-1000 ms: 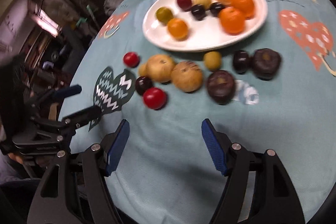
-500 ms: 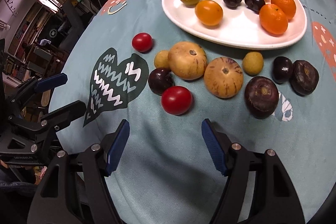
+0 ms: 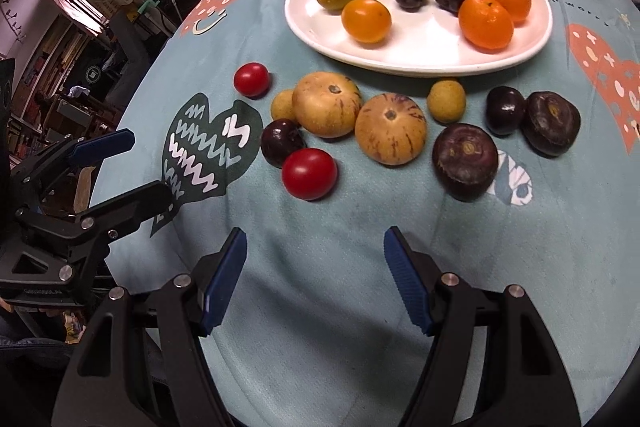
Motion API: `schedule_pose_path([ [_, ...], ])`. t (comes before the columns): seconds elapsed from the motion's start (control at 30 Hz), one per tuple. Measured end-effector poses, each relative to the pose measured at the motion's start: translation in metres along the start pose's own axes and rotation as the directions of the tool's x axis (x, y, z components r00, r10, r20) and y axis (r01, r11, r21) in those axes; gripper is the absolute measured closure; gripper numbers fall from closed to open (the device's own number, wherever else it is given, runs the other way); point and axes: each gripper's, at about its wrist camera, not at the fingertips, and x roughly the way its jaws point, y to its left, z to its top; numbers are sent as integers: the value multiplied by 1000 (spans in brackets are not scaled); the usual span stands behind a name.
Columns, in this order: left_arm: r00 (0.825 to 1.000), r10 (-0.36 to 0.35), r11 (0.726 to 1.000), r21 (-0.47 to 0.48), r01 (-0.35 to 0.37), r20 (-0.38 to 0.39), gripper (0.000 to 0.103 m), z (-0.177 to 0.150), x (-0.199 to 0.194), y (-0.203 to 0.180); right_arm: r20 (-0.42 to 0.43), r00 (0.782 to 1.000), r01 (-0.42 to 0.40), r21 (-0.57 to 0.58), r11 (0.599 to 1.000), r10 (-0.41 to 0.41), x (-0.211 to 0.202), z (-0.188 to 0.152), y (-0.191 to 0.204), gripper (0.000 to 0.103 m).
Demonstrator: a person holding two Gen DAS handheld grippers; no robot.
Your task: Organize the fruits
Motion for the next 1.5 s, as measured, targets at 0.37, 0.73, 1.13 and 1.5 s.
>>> schedule_pose_path([
  [0.37,994,-97,986,-138,89,-55,15,19,30,-5,27,999,28,28,999,-29,-18,-18,-22,31],
  [0.73,977,-159,946,-304,111,-140,47,42,73,-8,17,1000,19,-1,1000,-19,-22,-25,-28,31],
  [1.13,972,-194,927,-349,139,-129,78,44,77,2,57,998,27,-94,995,-22,-15,-11,-7,31],
  [1.5,998,-56,965,-258,44,-37,78,24,23,35,51,997,54,-105,993,-49,25,17,16,68],
])
